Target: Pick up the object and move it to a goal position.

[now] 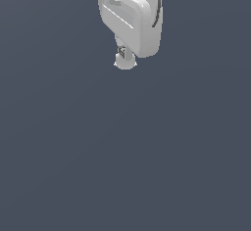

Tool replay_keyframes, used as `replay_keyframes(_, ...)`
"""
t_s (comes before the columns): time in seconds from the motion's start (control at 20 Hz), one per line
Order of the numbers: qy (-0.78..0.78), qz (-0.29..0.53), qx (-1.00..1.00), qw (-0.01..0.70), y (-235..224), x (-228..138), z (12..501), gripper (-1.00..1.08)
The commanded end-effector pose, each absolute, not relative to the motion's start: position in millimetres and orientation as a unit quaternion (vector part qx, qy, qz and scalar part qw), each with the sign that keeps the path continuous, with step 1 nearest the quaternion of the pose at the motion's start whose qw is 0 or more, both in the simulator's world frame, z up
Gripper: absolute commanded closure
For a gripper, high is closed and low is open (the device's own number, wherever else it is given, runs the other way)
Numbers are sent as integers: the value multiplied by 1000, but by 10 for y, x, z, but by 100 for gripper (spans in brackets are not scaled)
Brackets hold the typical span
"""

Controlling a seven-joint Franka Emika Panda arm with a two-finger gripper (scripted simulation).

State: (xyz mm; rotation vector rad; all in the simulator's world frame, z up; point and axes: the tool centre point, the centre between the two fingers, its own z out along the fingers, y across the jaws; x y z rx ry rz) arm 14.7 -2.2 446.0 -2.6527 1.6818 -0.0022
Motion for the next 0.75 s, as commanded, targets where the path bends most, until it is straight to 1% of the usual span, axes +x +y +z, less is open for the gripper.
replay_keyframes(0.0,535,0,-845,0,-44,147,4596,108)
replay_keyframes(0.35,535,0,-845,0,-77,159,4807,108)
replay_keyframes(0.7,535,0,-845,0,-85,168,4835,108)
